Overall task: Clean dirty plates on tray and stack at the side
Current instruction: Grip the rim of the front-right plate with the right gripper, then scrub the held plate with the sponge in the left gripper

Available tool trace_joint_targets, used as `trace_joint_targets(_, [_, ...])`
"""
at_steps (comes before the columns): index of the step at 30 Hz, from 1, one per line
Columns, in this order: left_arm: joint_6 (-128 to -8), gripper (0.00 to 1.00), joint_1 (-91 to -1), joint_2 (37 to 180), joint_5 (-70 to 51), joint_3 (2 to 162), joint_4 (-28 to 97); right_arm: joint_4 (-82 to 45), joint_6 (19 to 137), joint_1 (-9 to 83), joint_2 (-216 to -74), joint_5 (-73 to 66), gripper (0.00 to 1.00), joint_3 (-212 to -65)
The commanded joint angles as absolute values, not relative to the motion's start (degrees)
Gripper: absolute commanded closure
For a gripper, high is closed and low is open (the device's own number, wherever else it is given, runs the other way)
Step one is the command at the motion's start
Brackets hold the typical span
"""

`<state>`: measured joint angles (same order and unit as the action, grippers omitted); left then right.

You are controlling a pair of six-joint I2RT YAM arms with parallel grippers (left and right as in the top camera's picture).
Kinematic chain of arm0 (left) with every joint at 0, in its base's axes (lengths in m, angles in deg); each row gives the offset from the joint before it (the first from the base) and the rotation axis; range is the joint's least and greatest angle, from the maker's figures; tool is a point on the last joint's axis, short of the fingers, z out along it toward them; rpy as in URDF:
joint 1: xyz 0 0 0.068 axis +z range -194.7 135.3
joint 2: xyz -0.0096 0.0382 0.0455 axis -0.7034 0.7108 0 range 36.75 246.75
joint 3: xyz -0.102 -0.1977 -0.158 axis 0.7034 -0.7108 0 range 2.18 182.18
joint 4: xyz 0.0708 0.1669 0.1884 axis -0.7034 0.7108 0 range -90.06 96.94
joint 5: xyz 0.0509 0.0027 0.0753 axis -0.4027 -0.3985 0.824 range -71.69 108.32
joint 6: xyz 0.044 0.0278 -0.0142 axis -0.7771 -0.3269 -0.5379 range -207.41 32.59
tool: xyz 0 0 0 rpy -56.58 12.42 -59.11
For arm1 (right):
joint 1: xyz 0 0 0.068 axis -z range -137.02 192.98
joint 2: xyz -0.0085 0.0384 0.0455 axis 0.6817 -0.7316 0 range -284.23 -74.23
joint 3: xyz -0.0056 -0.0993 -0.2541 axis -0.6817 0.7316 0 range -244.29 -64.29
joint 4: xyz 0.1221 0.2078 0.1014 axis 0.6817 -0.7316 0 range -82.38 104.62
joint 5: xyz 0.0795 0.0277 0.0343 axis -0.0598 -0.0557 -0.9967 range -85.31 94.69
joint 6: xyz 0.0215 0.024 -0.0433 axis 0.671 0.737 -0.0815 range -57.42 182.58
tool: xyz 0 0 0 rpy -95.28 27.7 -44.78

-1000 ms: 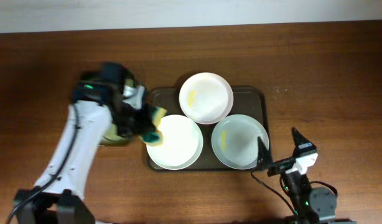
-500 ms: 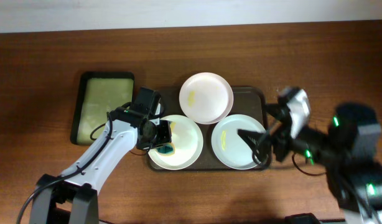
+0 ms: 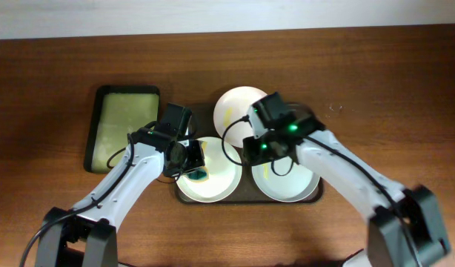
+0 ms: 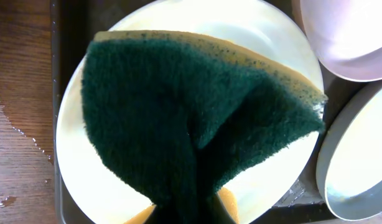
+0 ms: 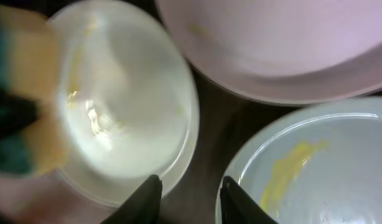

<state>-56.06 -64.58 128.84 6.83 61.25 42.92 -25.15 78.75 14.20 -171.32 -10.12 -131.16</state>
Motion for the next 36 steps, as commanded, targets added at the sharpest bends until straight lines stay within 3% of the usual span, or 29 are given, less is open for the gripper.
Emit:
trace_joint_targets(1, [-55.29, 1.00, -64.80, 128.67, 7.24, 61.11, 42.83, -21.89, 80.04, 12.87, -176.59, -7.95, 0.68, -131.82])
trace_joint_targets(16, [-55.21, 1.00, -65.98, 128.67, 7.20, 61.11, 42.79, -15.07, 79.60, 11.76, -184.40, -8.13, 0.71, -131.80])
trace_joint_targets(21, [-53.46, 0.98, -69.76, 128.67, 7.73, 58.45, 39.12, -13.85, 79.64, 11.86, -184.48, -8.17, 0.78, -131.82])
trace_joint_targets(23, [-49.90, 0.85, -70.06, 128.67, 9.26, 56.33, 37.22, -13.85, 80.30, 11.89, -184.48, -8.59, 0.78, -131.82])
trace_joint_targets(25, [-49.63, 0.79, -70.11, 128.67, 9.19, 54.62, 34.75, -13.83, 80.26, 11.93, -184.48, -8.54, 0.78, -131.82])
trace_joint_targets(27, [-49.68, 0.29, -70.11, 128.67, 9.21, 54.38, 33.74, -13.63, 80.26, 11.93, -184.48, -8.57, 0.78, -131.82])
trace_joint_targets(28, [-49.68, 0.28, -70.11, 128.67, 9.41, 54.38, 33.35, -13.56, 80.26, 11.93, -184.48, -8.54, 0.78, -131.82])
trace_joint_targets(30, [-49.68, 0.29, -70.11, 128.67, 10.30, 54.38, 33.37, -13.59, 80.26, 11.93, -184.48, -8.57, 0.78, -131.82])
trace_joint_targets(31, [-49.68, 0.41, -70.11, 128.67, 11.20, 54.38, 33.43, -13.63, 80.23, 11.93, -184.48, -8.57, 0.78, -131.82])
trace_joint_targets(34, [-49.70, 0.49, -70.22, 128.67, 12.18, 54.38, 33.54, -13.63, 80.23, 11.93, -184.48, -8.54, 0.78, -131.82])
trace_joint_targets(36, [-49.68, 0.69, -70.22, 128.67, 13.06, 54.38, 33.94, -13.63, 80.23, 11.93, -184.48, -8.54, 0.78, -131.82])
